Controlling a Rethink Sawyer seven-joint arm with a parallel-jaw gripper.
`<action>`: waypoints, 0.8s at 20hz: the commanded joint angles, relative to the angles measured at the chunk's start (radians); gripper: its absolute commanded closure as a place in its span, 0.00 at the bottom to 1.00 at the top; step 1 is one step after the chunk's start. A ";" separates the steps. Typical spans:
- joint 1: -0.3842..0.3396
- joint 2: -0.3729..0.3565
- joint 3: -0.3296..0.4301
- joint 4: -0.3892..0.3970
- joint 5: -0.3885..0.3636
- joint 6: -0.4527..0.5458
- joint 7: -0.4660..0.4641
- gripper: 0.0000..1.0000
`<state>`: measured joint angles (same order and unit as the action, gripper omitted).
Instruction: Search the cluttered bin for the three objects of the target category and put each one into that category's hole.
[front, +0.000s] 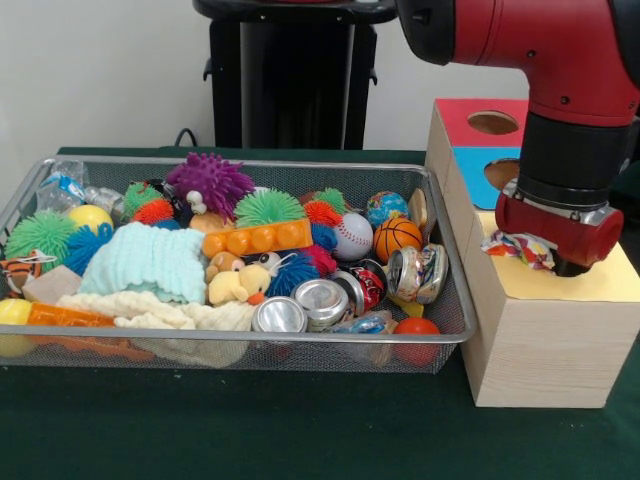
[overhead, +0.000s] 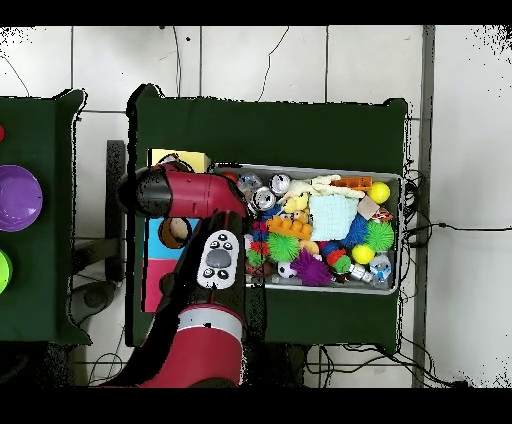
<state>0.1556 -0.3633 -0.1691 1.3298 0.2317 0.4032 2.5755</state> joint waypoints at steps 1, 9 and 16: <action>-0.029 0.181 0.052 -0.069 -0.044 -0.067 0.032 1.00; 0.016 0.221 0.013 -0.104 -0.019 -0.072 0.078 1.00; 0.025 0.229 -0.002 -0.114 -0.007 -0.060 0.083 1.00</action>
<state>0.2069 -0.3338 -0.2349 1.2953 0.2315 0.4071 2.5755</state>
